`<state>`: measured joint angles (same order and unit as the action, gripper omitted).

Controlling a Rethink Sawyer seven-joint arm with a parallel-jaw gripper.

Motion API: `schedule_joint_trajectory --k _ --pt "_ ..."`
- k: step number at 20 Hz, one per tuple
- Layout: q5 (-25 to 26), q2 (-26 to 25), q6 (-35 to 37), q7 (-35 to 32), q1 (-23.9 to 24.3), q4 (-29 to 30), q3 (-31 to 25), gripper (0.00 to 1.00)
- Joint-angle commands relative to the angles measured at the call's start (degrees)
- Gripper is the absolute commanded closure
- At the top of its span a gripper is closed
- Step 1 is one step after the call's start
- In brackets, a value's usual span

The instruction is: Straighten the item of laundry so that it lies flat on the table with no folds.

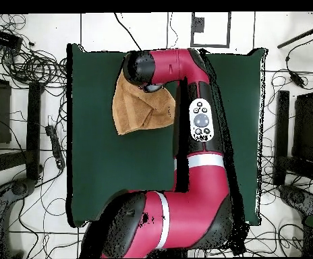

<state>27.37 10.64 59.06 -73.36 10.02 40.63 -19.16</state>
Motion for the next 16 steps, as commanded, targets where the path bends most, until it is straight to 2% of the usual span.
schedule_joint_trajectory --k 1,16 --pt "-0.2 1.8 2.8 16.1 -0.7 3.1 -5.8 1.00" --pt "0.1 -0.5 7.9 24.1 -1.0 -1.9 -8.6 1.00"
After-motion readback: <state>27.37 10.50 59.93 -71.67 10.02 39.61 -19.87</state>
